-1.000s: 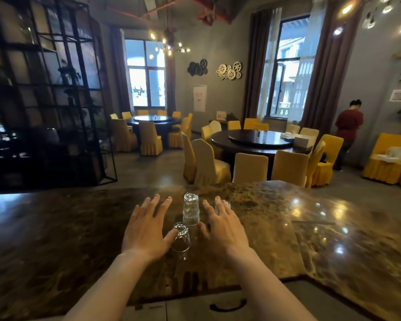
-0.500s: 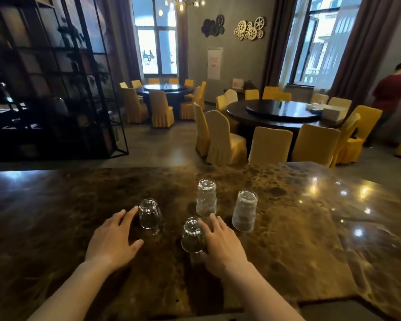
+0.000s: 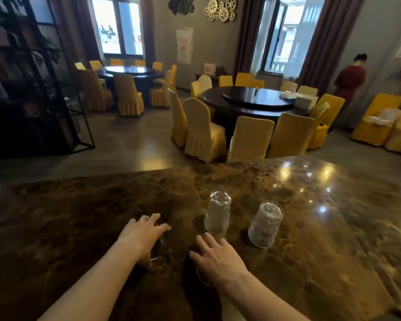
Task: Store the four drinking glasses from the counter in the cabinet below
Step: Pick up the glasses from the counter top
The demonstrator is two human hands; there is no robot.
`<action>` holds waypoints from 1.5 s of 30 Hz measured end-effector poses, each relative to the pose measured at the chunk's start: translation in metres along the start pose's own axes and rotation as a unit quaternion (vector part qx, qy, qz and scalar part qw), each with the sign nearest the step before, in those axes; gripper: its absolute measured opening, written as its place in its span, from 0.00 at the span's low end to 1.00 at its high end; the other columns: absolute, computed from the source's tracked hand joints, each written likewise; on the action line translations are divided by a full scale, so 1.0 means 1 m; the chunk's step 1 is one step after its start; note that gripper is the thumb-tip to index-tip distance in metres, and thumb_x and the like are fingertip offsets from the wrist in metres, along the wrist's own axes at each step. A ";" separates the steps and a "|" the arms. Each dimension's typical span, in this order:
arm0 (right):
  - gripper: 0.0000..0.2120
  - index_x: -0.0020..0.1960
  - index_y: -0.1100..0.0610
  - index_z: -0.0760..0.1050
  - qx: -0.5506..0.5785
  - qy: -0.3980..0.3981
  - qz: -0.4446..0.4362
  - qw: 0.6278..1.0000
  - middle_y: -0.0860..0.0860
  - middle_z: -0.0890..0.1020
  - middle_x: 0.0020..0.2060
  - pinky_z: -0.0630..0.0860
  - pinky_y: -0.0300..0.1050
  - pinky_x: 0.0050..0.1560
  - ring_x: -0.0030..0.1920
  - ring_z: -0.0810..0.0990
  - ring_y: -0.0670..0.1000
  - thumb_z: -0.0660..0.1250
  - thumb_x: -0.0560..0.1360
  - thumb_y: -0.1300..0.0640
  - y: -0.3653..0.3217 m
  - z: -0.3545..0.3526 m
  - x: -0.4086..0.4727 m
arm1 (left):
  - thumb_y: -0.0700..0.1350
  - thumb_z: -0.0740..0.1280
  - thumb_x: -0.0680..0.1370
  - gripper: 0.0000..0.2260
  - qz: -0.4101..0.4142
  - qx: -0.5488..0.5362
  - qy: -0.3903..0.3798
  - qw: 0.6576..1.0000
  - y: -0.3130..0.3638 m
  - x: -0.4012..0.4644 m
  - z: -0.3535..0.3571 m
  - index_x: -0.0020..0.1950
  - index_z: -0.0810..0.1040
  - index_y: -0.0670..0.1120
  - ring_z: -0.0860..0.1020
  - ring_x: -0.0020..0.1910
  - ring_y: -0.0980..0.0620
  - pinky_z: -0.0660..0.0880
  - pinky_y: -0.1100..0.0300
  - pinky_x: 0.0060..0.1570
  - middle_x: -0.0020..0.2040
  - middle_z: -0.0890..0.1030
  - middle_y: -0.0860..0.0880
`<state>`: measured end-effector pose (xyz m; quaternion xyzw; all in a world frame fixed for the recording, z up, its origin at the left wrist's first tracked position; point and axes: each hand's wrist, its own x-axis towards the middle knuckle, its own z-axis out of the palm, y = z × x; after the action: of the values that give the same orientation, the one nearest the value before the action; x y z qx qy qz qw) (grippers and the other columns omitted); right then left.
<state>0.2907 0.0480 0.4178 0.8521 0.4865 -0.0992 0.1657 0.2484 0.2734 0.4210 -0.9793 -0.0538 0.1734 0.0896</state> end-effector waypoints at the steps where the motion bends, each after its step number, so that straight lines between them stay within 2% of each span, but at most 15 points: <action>1: 0.26 0.77 0.55 0.63 -0.007 -0.004 0.004 1.000 0.61 0.58 0.78 0.66 0.64 0.71 0.77 0.56 0.66 0.65 0.81 0.56 0.000 0.000 0.003 | 0.54 0.77 0.70 0.45 0.012 0.019 0.011 1.000 -0.002 0.006 0.002 0.78 0.51 0.61 0.58 0.76 0.41 0.61 0.44 0.73 0.80 0.53 0.46; 6: 0.14 0.65 0.59 0.75 -0.086 0.013 -0.021 0.996 0.61 0.75 0.63 0.74 0.57 0.59 0.61 0.74 0.62 0.62 0.82 0.55 0.002 0.002 0.018 | 0.54 0.77 0.69 0.37 0.020 0.022 0.053 0.998 -0.005 0.025 0.004 0.73 0.64 0.57 0.73 0.64 0.46 0.74 0.53 0.59 0.68 0.70 0.48; 10: 0.15 0.62 0.59 0.75 -0.059 0.081 -0.007 0.995 0.60 0.77 0.61 0.69 0.56 0.61 0.61 0.73 0.61 0.65 0.80 0.53 0.023 0.002 0.022 | 0.59 0.79 0.64 0.34 -0.045 -0.177 0.092 0.979 -0.019 0.025 0.006 0.66 0.69 0.61 0.75 0.57 0.53 0.76 0.56 0.54 0.61 0.73 0.55; 13: 0.29 0.63 0.53 0.73 0.092 0.177 0.064 0.978 0.52 0.78 0.59 0.69 0.51 0.62 0.60 0.72 0.55 0.74 0.68 0.40 0.044 0.014 0.012 | 0.56 0.82 0.62 0.31 -0.105 -0.417 0.162 0.888 -0.028 0.027 0.010 0.58 0.69 0.59 0.76 0.54 0.53 0.75 0.54 0.53 0.56 0.75 0.55; 15: 0.34 0.62 0.47 0.69 0.237 0.239 0.129 0.933 0.42 0.76 0.55 0.71 0.45 0.60 0.57 0.72 0.47 0.73 0.63 0.32 0.050 0.025 0.003 | 0.53 0.83 0.62 0.32 -0.119 -0.546 0.177 0.810 -0.024 0.031 0.015 0.58 0.67 0.56 0.77 0.54 0.52 0.74 0.54 0.52 0.57 0.75 0.52; 18: 0.40 0.66 0.40 0.62 0.413 0.275 0.179 0.850 0.36 0.76 0.56 0.76 0.40 0.56 0.55 0.76 0.41 0.74 0.60 0.33 0.054 0.042 -0.008 | 0.47 0.83 0.62 0.38 -0.105 -0.638 0.210 0.733 -0.007 0.037 0.027 0.62 0.62 0.56 0.79 0.53 0.52 0.76 0.58 0.46 0.60 0.74 0.50; 20: 0.45 0.71 0.37 0.59 0.476 0.276 0.176 0.817 0.36 0.76 0.58 0.79 0.39 0.54 0.54 0.80 0.40 0.77 0.59 0.37 0.054 0.050 -0.014 | 0.43 0.83 0.62 0.42 -0.096 -0.652 0.232 0.715 0.005 0.041 0.035 0.67 0.62 0.58 0.80 0.53 0.52 0.77 0.59 0.44 0.60 0.72 0.50; 26: 0.41 0.67 0.37 0.61 0.485 0.267 0.167 0.816 0.35 0.70 0.59 0.77 0.36 0.55 0.55 0.79 0.43 0.76 0.59 0.40 0.056 0.057 -0.019 | 0.45 0.85 0.58 0.40 -0.079 -0.615 0.257 0.741 0.036 0.050 0.048 0.65 0.70 0.56 0.79 0.58 0.50 0.78 0.63 0.49 0.62 0.70 0.50; 30: 0.42 0.70 0.40 0.60 0.494 0.230 0.171 0.821 0.37 0.69 0.61 0.76 0.39 0.59 0.58 0.78 0.43 0.76 0.61 0.40 0.060 0.050 -0.020 | 0.54 0.84 0.55 0.42 -0.074 -0.576 0.239 0.778 0.040 0.051 0.044 0.64 0.68 0.57 0.78 0.60 0.50 0.77 0.57 0.56 0.63 0.68 0.50; 34: 0.49 0.75 0.42 0.57 0.352 0.171 0.159 0.906 0.41 0.69 0.63 0.74 0.45 0.62 0.61 0.73 0.46 0.69 0.61 0.25 0.068 0.028 -0.030 | 0.71 0.77 0.53 0.47 -0.091 -0.466 0.203 0.856 0.036 0.044 0.026 0.67 0.64 0.59 0.72 0.65 0.51 0.76 0.45 0.60 0.66 0.66 0.52; 36: 0.40 0.71 0.45 0.65 0.259 0.239 0.142 0.925 0.43 0.73 0.59 0.76 0.47 0.55 0.56 0.74 0.48 0.65 0.65 0.27 0.080 0.013 -0.038 | 0.76 0.71 0.57 0.46 -0.061 -0.382 0.263 0.884 0.036 0.045 0.003 0.71 0.63 0.60 0.68 0.66 0.52 0.72 0.44 0.64 0.69 0.65 0.54; 38: 0.23 0.64 0.49 0.73 0.167 0.320 0.123 0.924 0.47 0.76 0.54 0.77 0.49 0.51 0.53 0.75 0.51 0.67 0.71 0.43 0.101 -0.003 -0.041 | 0.74 0.70 0.62 0.43 0.012 -0.333 0.330 0.883 0.042 0.054 -0.032 0.73 0.61 0.63 0.67 0.66 0.54 0.70 0.44 0.65 0.69 0.65 0.56; 40: 0.20 0.66 0.53 0.71 0.066 0.271 0.108 0.954 0.54 0.75 0.61 0.73 0.56 0.62 0.63 0.73 0.59 0.65 0.74 0.55 0.124 -0.019 -0.039 | 0.69 0.73 0.63 0.45 0.105 -0.269 0.327 0.900 0.056 0.069 -0.070 0.75 0.55 0.66 0.65 0.70 0.55 0.68 0.43 0.68 0.71 0.64 0.58; 42: 0.24 0.74 0.55 0.66 -0.012 0.164 0.095 0.982 0.62 0.65 0.75 0.56 0.62 0.76 0.77 0.57 0.66 0.63 0.78 0.55 0.140 -0.027 -0.031 | 0.65 0.76 0.63 0.51 0.172 -0.175 0.247 0.937 0.079 0.088 -0.101 0.76 0.46 0.70 0.55 0.77 0.51 0.58 0.41 0.74 0.77 0.56 0.57; 45: 0.28 0.78 0.54 0.61 -0.106 0.041 0.080 0.990 0.63 0.52 0.80 0.45 0.66 0.77 0.80 0.45 0.66 0.62 0.81 0.49 0.151 -0.026 -0.018 | 0.58 0.80 0.62 0.56 0.199 -0.008 0.122 0.972 0.109 0.117 -0.123 0.77 0.42 0.67 0.43 0.79 0.47 0.44 0.40 0.76 0.80 0.47 0.53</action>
<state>0.4117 -0.0273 0.4762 0.8692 0.4311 0.0014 0.2423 0.4086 0.1633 0.4753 -0.9849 0.1516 0.0663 0.0512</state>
